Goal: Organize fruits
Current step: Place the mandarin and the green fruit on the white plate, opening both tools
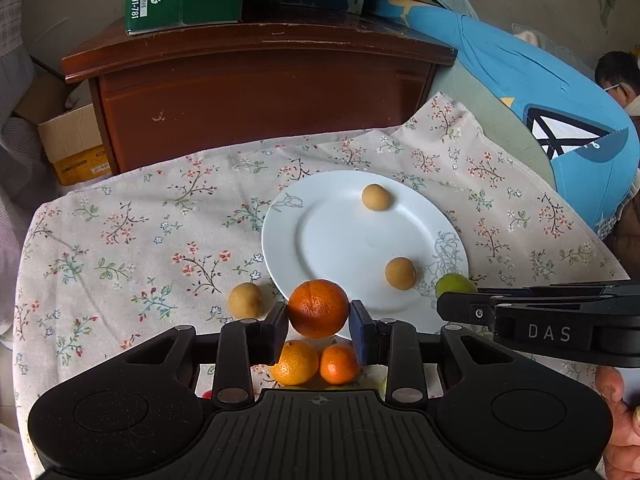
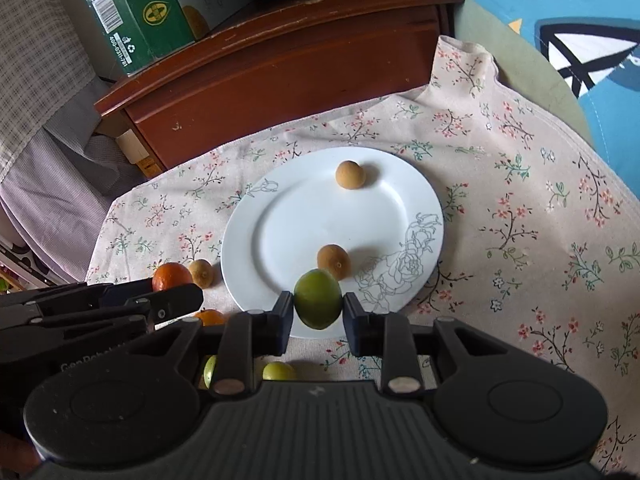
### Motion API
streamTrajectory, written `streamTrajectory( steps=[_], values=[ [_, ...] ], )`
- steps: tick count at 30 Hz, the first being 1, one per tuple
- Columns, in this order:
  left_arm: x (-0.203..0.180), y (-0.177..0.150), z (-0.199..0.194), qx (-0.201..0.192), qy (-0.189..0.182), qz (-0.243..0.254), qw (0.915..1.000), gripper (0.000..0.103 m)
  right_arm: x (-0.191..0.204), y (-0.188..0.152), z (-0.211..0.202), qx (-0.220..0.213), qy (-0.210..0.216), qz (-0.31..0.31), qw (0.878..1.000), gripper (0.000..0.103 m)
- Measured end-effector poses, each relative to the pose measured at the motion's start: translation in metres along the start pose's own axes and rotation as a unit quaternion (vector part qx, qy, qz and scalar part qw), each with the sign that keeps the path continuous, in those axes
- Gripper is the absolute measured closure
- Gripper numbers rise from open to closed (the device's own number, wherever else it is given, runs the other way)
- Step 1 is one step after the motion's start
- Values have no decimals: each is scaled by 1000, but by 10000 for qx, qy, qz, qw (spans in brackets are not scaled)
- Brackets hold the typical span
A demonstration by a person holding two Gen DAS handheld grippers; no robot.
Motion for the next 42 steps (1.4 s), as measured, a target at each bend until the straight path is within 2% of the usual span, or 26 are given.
streamTrajectory(
  steps=[9,12,17,19,21,22,26,27,29,31,32,35,42],
  values=[
    [-5,8,27,142,17,83,9999,73,-5,3,20,112,-86,200,9997,76],
    [-4,12,34,207,-44,6,9998,73,-7,6,24,36,-82,285,9996,76],
    [-3,20,32,71,-59,-65,9999,70,-8,10,23,-166,-32,380,9991,74],
    [-2,23,29,7,-65,-119,9999,65,-8,11,21,-256,-15,370,9990,73],
    [-1,26,24,-116,131,-155,9997,41,-6,13,18,-339,-76,285,9990,73],
    [0,27,22,-172,206,-166,9995,38,-5,13,18,-357,-109,243,9990,72],
    [8,32,13,-206,196,-333,9990,36,0,12,17,-338,-92,110,9993,64],
    [9,32,11,-183,220,-355,9990,32,1,11,18,-307,-97,86,9994,62],
    [11,31,8,-150,316,-338,9988,27,4,9,19,-221,-74,25,9997,62],
    [13,27,3,-137,438,-255,9986,27,7,8,19,-166,-42,-30,9998,62],
    [15,26,1,-132,495,-224,9984,27,9,6,19,-154,-59,-68,9998,59],
    [21,19,-7,-122,691,-188,9974,27,14,3,19,-105,-110,-172,9997,43],
    [50,1,-27,-1,811,-470,9956,27,20,-6,20,-1,-159,-385,9991,41]
  ],
)
Point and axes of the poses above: each gripper's, at about its wrist camera, not at the fingertips, and z roughly the way its jaws point, x to its left, y to its top, the point moved 1 cm from there along z, roughly the way its jaws point, and after that the axes turned 7 degrees about y, right-handed, at the moved point
